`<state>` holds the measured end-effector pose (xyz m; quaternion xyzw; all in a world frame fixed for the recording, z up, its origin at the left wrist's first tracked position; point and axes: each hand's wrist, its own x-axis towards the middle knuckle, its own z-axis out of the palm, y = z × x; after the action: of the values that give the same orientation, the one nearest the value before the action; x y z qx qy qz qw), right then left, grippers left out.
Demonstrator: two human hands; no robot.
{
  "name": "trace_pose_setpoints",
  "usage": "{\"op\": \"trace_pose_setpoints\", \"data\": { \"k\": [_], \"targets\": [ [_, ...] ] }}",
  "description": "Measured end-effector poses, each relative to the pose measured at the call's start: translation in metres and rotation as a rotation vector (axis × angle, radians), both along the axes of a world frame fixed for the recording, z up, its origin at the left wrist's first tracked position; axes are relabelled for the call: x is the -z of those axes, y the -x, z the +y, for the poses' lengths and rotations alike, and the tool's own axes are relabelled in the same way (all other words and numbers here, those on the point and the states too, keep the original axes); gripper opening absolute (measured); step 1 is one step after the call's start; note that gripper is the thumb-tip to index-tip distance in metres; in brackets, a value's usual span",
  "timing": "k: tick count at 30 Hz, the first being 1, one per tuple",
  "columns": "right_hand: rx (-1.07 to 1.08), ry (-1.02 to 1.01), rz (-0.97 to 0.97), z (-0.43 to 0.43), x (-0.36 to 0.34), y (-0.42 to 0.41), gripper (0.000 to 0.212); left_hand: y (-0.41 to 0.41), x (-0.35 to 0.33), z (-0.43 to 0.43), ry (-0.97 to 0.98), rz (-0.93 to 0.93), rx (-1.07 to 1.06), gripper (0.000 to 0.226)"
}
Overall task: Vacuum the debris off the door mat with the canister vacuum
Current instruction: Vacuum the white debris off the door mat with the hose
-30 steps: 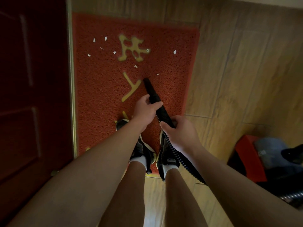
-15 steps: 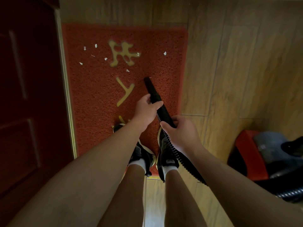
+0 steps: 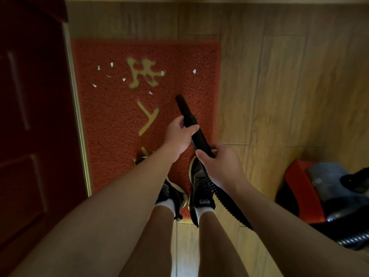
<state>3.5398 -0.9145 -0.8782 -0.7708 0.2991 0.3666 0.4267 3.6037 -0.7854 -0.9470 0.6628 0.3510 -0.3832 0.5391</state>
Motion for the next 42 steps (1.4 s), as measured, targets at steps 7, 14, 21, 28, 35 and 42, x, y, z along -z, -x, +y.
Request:
{"op": "trace_pose_setpoints", "data": {
  "k": [7,14,21,28,35,42],
  "targets": [
    [0.038,-0.020,0.006,-0.011,-0.001,-0.009,0.023,-0.015,-0.001,-0.014,0.029,-0.027,0.040,0.022],
    [0.071,-0.023,-0.003,-0.022,0.004,-0.019,0.024,-0.028,0.002,-0.028,0.019,-0.040,0.078,0.034],
    [0.079,-0.016,-0.021,-0.031,0.009,-0.026,0.028,-0.040,0.004,-0.037,0.030,-0.053,0.098,0.025],
    [0.077,0.000,-0.018,-0.035,0.012,-0.028,0.028,-0.045,0.004,-0.044,0.037,-0.048,0.099,0.024],
    [0.097,-0.018,-0.033,-0.037,0.011,-0.036,0.026,-0.051,0.007,-0.045,0.045,-0.063,0.099,0.025],
    [0.089,-0.019,-0.052,-0.036,0.012,-0.047,0.024,-0.062,0.006,-0.043,0.057,-0.083,0.087,0.024]
  ]
}}
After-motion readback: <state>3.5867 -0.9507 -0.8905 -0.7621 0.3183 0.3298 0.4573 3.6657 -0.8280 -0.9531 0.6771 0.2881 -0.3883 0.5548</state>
